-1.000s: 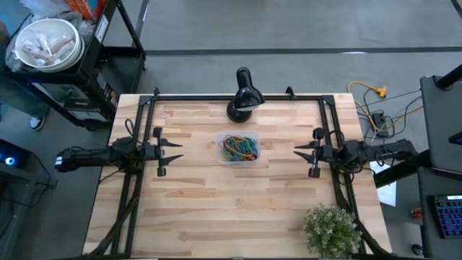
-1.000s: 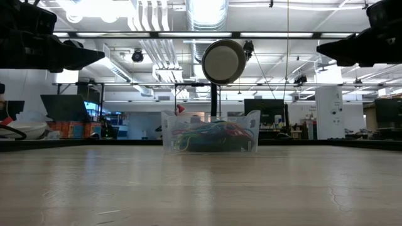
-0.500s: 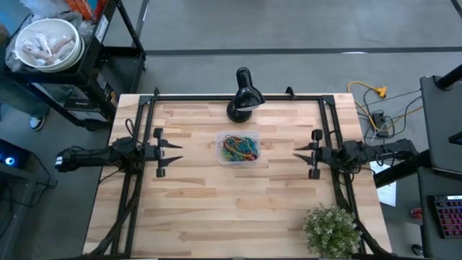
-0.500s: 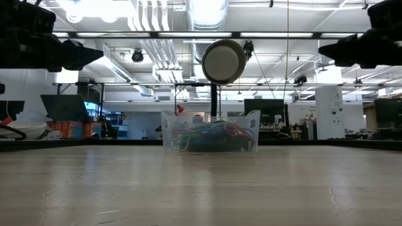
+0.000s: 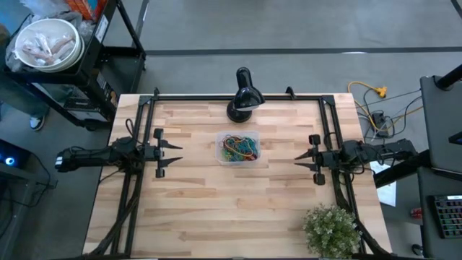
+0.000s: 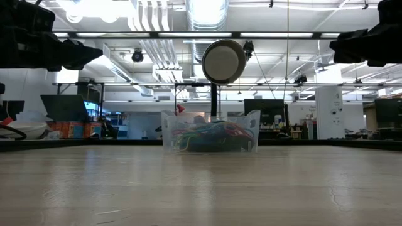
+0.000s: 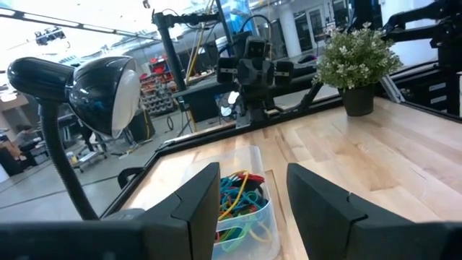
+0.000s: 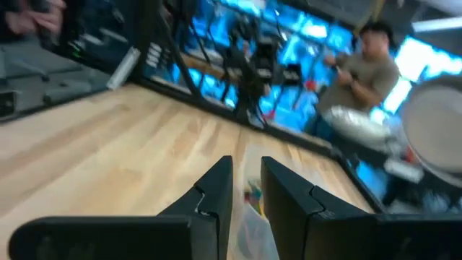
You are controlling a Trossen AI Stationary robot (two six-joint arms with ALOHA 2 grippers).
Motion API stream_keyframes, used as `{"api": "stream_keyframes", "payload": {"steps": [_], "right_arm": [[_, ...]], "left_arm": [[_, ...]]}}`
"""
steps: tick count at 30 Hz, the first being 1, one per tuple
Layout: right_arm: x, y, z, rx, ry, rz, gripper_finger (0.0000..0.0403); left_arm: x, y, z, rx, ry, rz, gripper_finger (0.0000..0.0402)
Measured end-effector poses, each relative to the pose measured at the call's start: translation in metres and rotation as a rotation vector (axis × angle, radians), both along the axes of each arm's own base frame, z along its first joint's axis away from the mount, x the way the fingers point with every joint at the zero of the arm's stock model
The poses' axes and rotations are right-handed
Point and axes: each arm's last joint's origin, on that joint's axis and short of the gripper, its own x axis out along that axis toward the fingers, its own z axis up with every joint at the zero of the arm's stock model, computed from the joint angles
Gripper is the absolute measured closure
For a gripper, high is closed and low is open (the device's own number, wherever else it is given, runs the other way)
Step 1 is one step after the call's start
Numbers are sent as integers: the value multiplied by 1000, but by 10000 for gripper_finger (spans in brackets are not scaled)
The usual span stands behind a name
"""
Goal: Pick and place rubber bands into bin
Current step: Return to Home Position
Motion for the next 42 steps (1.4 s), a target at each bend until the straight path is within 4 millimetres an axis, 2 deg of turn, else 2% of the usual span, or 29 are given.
{"api": "stream_keyframes", "payload": {"steps": [3, 13, 42], "right_arm": [[2, 2, -4, -35, -32, 40, 335], [2, -3, -3, -24, -38, -13, 335], [4, -4, -6, -32, -9, -12, 335]], "left_arm": [[0, 0, 0, 1, -5, -2, 256], [0, 0, 1, 2, -6, -2, 256], [0, 0, -1, 1, 14, -14, 256]]}}
